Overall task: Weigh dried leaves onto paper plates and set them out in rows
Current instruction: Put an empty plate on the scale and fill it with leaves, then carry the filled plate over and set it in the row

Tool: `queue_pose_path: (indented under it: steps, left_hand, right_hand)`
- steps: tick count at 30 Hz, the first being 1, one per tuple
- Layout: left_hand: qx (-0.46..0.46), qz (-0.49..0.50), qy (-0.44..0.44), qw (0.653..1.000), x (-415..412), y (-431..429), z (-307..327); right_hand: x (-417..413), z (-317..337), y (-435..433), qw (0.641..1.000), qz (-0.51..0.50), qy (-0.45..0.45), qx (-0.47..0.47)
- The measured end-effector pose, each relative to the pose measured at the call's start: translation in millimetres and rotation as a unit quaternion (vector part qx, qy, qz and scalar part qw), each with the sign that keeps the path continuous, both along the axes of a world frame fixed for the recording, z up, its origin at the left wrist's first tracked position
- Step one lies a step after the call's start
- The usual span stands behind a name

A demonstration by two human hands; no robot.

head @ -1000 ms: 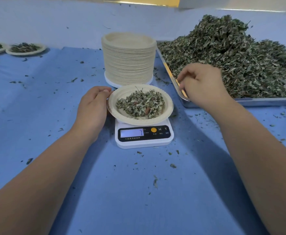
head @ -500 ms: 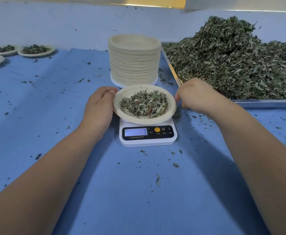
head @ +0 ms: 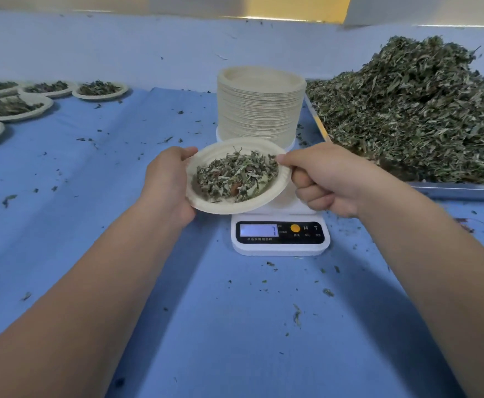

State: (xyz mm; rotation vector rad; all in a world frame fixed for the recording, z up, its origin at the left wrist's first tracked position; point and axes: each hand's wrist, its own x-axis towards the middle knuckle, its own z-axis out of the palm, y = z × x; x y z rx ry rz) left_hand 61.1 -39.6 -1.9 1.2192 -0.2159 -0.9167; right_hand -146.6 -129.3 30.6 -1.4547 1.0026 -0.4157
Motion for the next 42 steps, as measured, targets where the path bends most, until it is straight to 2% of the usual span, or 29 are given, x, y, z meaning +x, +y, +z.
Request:
queue_pose_path:
  steps: [4, 10, 16, 20, 26, 35, 42]
  left_hand:
    - [-0.031, 0.011, 0.015, 0.999, 26.8, 13.1, 14.1]
    - [-0.037, 0.058, 0.031, 0.997, 75.7, 40.2, 19.8]
    - [-0.088, 0.114, 0.082, 0.986, 147.0, 51.8, 16.7]
    - [-0.150, 0.152, 0.167, 0.963, 201.2, 48.6, 8.7]
    - [-0.240, 0.194, 0.234, 0.922, 257.4, 50.4, -17.5]
    - [-0.247, 0.198, 0.274, 0.908, 257.9, 38.6, -17.6]
    - [-0.238, 0.190, 0.282, 0.910, 256.1, 37.9, -18.0]
  right_hand:
    - [27.3, -3.9, 14.5, 0.997, 0.030, -0.033, 0.063]
    - [88.0, -0.3, 30.8, 0.994, 0.030, -0.067, 0.084]
    - [181.2, -9.7, 26.3, 0.991, 0.042, -0.077, 0.100]
    - [255.3, -19.3, 15.0, 0.990, 0.043, -0.086, 0.106]
    - [358.8, -30.2, -5.3, 0.984, 0.025, -0.110, 0.135]
    - [470.3, -29.0, -42.6, 0.983, -0.031, -0.067, 0.166]
    - [514.1, -30.0, -54.0, 0.978, -0.082, -0.032, 0.189]
